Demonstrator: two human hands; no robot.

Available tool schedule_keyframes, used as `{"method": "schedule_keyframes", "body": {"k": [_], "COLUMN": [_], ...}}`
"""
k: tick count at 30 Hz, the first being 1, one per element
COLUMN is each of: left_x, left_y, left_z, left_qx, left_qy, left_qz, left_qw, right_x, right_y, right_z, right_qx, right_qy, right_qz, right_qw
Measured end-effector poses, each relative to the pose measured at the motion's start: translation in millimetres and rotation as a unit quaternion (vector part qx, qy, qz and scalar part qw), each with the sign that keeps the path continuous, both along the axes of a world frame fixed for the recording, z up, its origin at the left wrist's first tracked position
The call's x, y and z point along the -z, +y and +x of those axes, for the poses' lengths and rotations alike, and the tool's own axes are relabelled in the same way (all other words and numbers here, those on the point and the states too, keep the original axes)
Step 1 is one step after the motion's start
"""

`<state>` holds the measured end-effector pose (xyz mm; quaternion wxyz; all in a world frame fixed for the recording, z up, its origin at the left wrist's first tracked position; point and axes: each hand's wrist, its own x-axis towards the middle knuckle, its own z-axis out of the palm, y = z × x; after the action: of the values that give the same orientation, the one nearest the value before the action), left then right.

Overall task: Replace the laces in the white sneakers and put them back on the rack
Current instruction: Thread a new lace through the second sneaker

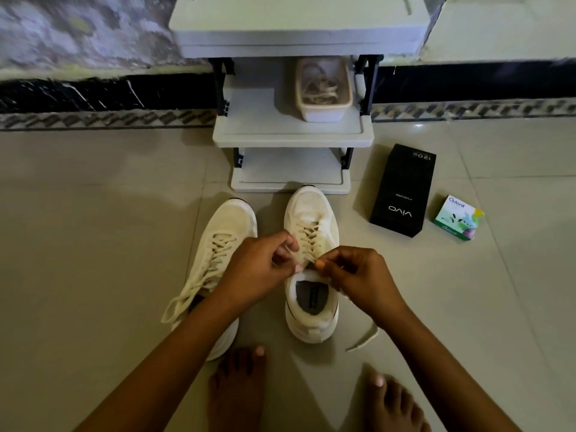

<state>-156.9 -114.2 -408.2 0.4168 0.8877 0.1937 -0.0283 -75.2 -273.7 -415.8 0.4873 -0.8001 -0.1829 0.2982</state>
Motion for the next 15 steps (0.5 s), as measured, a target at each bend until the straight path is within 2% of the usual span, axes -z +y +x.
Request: {"method": "schedule_keyframes", "body": {"k": [3, 7, 12, 15], "left_x": [18, 28, 31, 35], "left_y": [-9, -13, -13, -10], "left_z": [-9, -13, -12, -11], "left_qx": [0.009, -0.009, -0.027, -0.040], "left_qy": [0.007, -0.044, -0.055, -0.054], "left_qz": [0.048, 0.068, 0.071, 0.054], "left_qw": [0.999, 0.997, 0.996, 0.996], "right_x": [6, 10, 19, 27], "right_y": [2, 10, 17, 20], "right_z": [-10, -24, -30, -30], "right_qx": [-0.018, -0.068, -0.064, -0.020], "right_qy": [-0.093, -0.229, -0.290, -0.307], "right_qz": [-0.075, -0.192, -0.188, -0.176], "right_qw": [0.993, 0.952, 0.936, 0.935]}}
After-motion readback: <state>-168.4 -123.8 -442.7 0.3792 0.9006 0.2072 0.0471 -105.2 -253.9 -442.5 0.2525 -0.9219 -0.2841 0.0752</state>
